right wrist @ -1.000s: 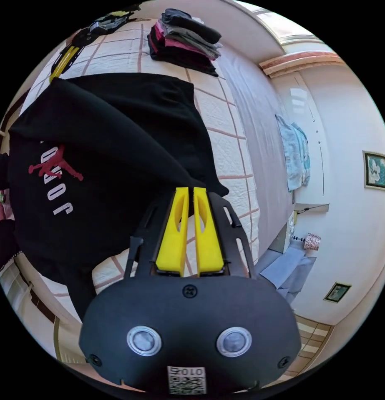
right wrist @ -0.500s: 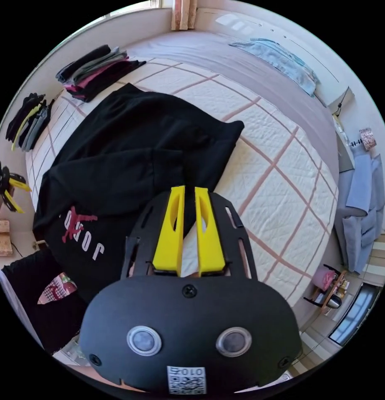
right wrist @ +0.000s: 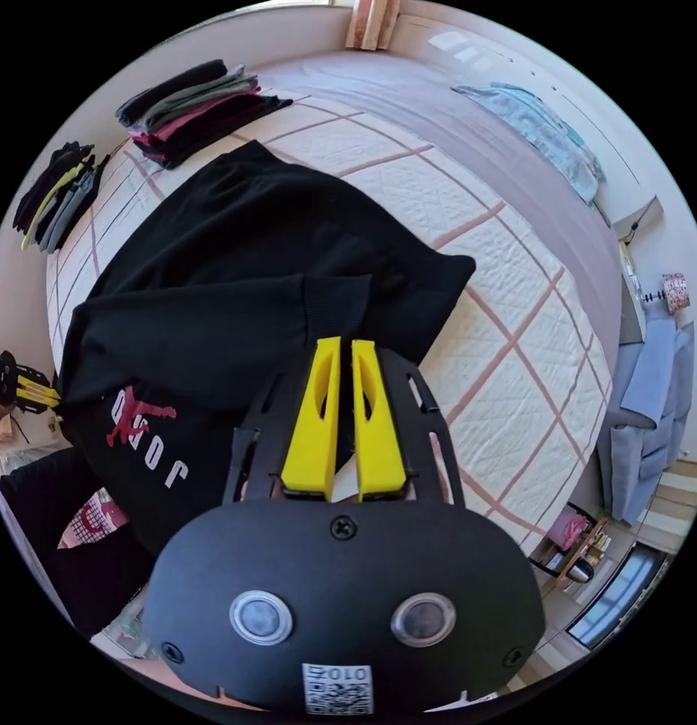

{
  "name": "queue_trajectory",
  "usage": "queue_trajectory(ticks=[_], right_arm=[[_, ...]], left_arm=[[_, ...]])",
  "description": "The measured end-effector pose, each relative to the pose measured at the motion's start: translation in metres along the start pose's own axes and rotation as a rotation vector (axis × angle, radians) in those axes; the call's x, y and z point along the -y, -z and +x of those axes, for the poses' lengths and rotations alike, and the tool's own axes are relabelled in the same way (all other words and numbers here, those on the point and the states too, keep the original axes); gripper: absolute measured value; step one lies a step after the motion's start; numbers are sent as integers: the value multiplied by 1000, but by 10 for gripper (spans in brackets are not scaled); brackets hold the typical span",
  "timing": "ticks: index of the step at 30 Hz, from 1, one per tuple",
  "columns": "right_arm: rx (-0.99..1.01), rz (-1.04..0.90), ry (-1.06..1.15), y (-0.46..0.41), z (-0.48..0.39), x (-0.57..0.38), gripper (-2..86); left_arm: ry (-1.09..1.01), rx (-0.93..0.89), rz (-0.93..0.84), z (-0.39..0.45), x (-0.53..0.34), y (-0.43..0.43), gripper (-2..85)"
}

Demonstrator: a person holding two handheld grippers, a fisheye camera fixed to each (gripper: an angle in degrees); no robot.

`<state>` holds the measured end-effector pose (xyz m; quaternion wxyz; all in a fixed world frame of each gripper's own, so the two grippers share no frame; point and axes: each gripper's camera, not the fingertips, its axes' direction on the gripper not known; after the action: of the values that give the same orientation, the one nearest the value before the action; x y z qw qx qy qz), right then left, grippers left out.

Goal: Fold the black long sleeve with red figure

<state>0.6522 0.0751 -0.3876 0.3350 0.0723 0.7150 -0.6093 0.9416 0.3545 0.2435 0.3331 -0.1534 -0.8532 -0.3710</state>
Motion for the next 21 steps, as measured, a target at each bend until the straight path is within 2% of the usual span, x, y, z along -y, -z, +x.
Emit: queue_trajectory(ticks=[4,7,9,13,16,19,21], right_arm=[[96,-54,-15,-13,12,0,40],[59,-95,-32,-30,8,-6,43],[30,-35,-113,-14,11,-16,40],[-46,119,-260,35,-2,-69,32],[16,203,-192,48,-46,-101,29],[72,97,-92,17,-91,-111,35],[111,10,-90,-12,-104,-115,35]], left_arm=[[2,-2,-28,3,-12,-15,9],[-41,29,-49,14,-9,-26,26],[-44,-26,-93,20,-2,-33,53],[-34,-5,-72,38,-1,-28,74],[-37,30,7,53,4,-18,78],[-17,-25,-2,56,17,-31,76],[60,-132,-17,47,22,-52,66]])
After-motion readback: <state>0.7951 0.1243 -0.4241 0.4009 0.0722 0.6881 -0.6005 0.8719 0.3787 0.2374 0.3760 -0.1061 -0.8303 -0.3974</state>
